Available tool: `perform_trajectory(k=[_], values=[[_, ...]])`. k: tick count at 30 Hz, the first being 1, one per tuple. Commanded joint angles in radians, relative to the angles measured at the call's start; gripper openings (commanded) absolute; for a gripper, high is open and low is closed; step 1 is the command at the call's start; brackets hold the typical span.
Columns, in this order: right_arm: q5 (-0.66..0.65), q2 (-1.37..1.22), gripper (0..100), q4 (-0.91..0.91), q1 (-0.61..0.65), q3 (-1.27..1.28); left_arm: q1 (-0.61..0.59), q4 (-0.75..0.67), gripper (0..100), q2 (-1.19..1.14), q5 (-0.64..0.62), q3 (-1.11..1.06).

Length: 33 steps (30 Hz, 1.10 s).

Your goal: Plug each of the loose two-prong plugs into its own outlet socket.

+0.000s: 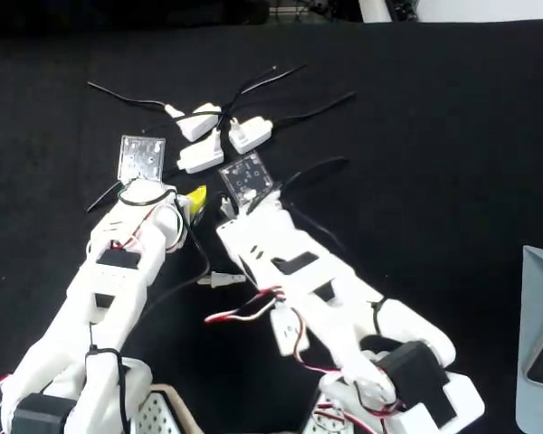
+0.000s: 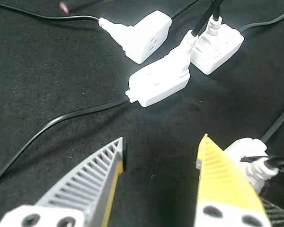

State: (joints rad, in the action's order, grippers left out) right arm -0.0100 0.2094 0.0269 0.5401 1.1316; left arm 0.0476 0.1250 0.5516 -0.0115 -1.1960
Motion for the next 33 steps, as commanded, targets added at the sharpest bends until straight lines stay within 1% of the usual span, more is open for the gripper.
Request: perform_trajectory(k=[1,10,13,17,21,27,33], values=[[-0.011,0.004,1.1,-0.075,-0.012,-0.001,-0.012,-0.009,25,0.008,-0.009,0.036],[-0.017,0.005,1.1,-0.1,-0.014,-0.002,-0.008,-0.009,25,0.008,-0.008,0.033],[-0.043,0.005,1.1,-0.198,-0.014,-0.044,-0.008,-0.009,25,0.008,-0.008,0.033],[-0.04,0.004,1.1,-0.319,-0.014,-0.104,-0.01,-0.009,25,0.008,-0.008,0.033],[-0.041,0.004,1.1,-0.365,-0.014,-0.13,-0.012,-0.009,25,0.008,-0.008,0.033],[-0.043,-0.001,1.1,-0.374,-0.032,-0.13,-0.012,-0.009,25,0.008,-0.008,0.033],[-0.06,0.005,1.1,-0.474,-0.052,-0.173,-0.012,-0.008,25,0.008,-0.008,0.033]])
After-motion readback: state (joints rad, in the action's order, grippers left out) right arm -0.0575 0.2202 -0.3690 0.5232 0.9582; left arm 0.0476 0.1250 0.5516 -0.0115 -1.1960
